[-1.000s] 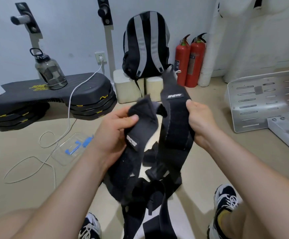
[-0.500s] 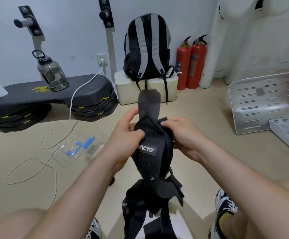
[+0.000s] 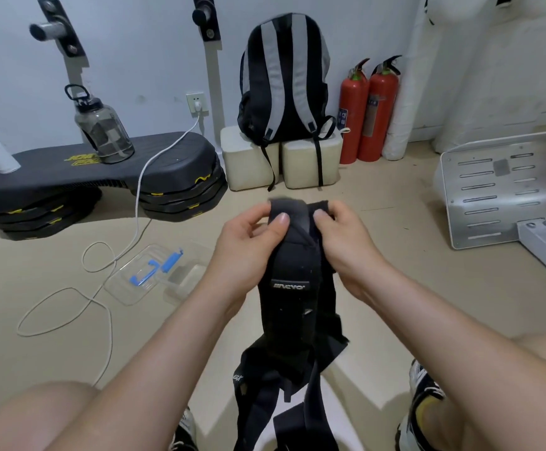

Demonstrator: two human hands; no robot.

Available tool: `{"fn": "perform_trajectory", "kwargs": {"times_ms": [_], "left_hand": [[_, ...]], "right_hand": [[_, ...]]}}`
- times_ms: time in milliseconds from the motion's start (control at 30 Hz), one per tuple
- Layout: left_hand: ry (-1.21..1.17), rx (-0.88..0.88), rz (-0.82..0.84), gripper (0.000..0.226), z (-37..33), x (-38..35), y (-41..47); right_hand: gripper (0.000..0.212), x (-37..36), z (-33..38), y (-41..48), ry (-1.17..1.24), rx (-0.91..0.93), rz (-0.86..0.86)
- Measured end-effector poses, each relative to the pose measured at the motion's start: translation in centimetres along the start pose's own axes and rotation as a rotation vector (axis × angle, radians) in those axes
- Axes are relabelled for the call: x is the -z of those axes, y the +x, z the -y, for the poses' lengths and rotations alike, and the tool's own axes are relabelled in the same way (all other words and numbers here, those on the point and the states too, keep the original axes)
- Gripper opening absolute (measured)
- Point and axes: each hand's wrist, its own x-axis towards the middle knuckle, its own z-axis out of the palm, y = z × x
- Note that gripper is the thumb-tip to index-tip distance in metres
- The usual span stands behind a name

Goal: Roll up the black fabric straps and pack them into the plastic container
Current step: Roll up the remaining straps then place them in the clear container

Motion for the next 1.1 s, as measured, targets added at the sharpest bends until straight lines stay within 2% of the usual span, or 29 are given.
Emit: {"fn": "perform_trajectory", "kwargs": {"times_ms": [133,267,367,500,801,1101], "left_hand": [[-0.134,-0.043,0.020,0.018,-0.8,1.0,0.2],[-0.097,-0.019,-0.072,0.017,-0.1,0.5,0.1],[-0.094,-0.001,-0.056,0.016,0.5,0.0,-0.1],[-0.029,0.021,-0.082,0.017,1.1,-0.1,0.0],[-0.026,0.066,-0.148,0.019,2.0,-0.6,0.1],[0.029,0.056,-0.236,0.025,2.3,-1.0,0.3]], "right_hand": [[0.017,1.6,0.6,0.6,0.124,-0.030,0.039],[0.018,1.6,0.8,-0.3,0.268,-0.003,0.122],[0.022,1.0,1.0,-1.1,0.391,-0.019,0.209],[0.022,0.8,1.1,-1.4,0.522,-0.062,0.234],[0.025,1.1,1.2,-1.2,0.668,-0.069,0.241],[0.027,0.3,1.2,-1.7,0.709,-0.075,0.234]]}}
